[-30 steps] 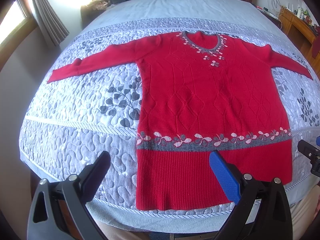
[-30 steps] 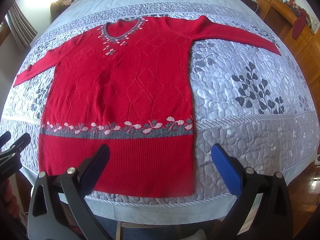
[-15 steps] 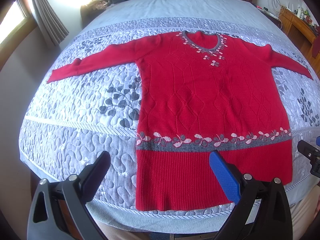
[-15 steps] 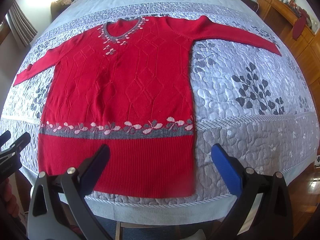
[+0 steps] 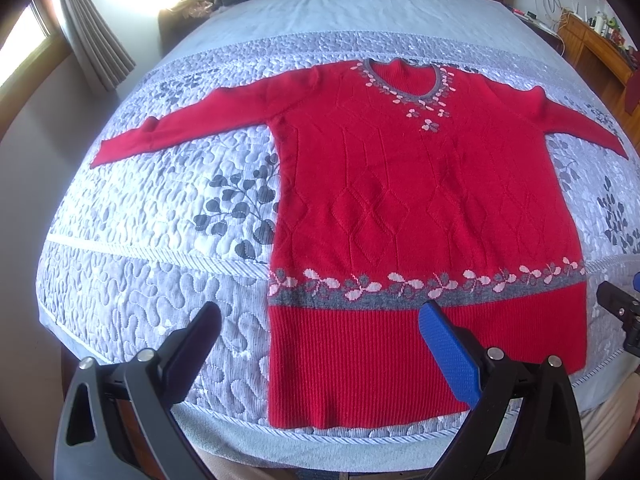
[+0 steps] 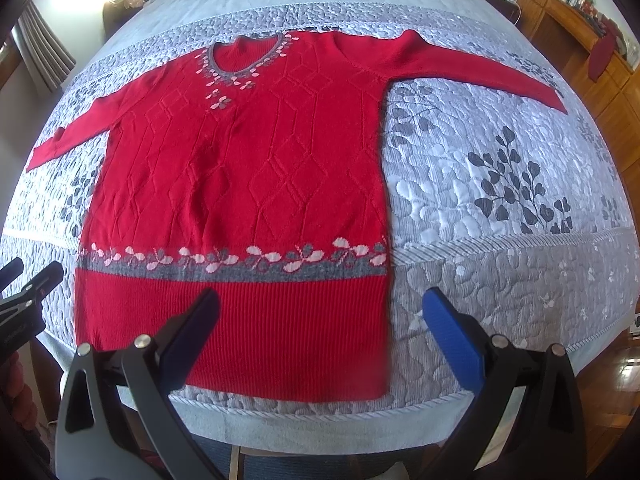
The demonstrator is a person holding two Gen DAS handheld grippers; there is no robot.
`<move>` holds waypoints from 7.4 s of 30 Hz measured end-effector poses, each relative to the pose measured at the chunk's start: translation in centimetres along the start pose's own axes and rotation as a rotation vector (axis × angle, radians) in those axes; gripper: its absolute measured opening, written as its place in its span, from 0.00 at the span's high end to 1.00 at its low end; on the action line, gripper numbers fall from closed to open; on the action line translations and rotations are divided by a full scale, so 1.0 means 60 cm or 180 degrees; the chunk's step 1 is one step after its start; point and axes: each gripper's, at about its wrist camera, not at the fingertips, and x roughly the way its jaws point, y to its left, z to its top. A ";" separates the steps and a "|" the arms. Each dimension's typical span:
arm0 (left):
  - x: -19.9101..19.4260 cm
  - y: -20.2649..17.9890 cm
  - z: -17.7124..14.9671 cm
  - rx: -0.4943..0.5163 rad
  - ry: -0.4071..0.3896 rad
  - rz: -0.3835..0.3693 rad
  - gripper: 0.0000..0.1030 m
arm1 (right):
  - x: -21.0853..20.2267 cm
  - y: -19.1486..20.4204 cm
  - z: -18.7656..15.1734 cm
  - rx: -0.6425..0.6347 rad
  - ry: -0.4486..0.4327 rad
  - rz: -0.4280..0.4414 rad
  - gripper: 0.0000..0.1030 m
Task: Fold small clothes
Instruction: 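Grasp the red sweater's sleeve cuff with the right gripper, then fold the held sleeve across the sweater body with the right gripper, then grasp the other sleeve cuff with the left gripper, then fold the held sleeve across the sweater body with the left gripper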
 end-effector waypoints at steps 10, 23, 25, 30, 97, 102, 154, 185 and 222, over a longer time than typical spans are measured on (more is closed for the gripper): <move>0.078 -0.120 0.215 0.0076 -0.0099 -0.0071 0.03 | 0.033 -0.262 0.195 0.0507 -0.0147 -0.0362 0.03; 0.207 -0.431 0.474 0.0240 -0.0113 -0.0342 0.03 | 0.199 -0.697 0.439 0.1117 0.0237 -0.0460 0.03; 0.223 -0.469 0.486 0.0272 -0.0080 -0.0371 0.03 | 0.215 -0.742 0.449 0.1267 0.0230 -0.0273 0.03; 0.248 -0.523 0.491 0.0319 -0.0007 -0.0424 0.03 | 0.256 -0.815 0.461 0.1517 0.0312 -0.0095 0.04; 0.347 -0.219 0.387 -0.0535 0.0767 -0.1189 0.25 | 0.195 -0.215 0.367 -0.0493 -0.0134 0.1058 0.64; 0.353 -0.233 0.401 -0.0589 0.0914 -0.1451 0.31 | 0.211 -0.223 0.354 -0.0426 -0.0111 0.1104 0.64; 0.320 0.111 0.425 -0.1298 -0.0277 -0.0438 0.72 | 0.264 -0.237 0.477 -0.0050 0.0130 0.0743 0.78; 0.321 0.440 0.302 -0.1513 0.0359 0.0217 0.16 | 0.257 -0.008 0.379 -0.0758 0.0548 0.0856 0.50; 0.287 0.650 0.392 -0.2245 -0.0807 0.0052 0.92 | 0.267 0.039 0.336 -0.1067 0.0419 0.0660 0.49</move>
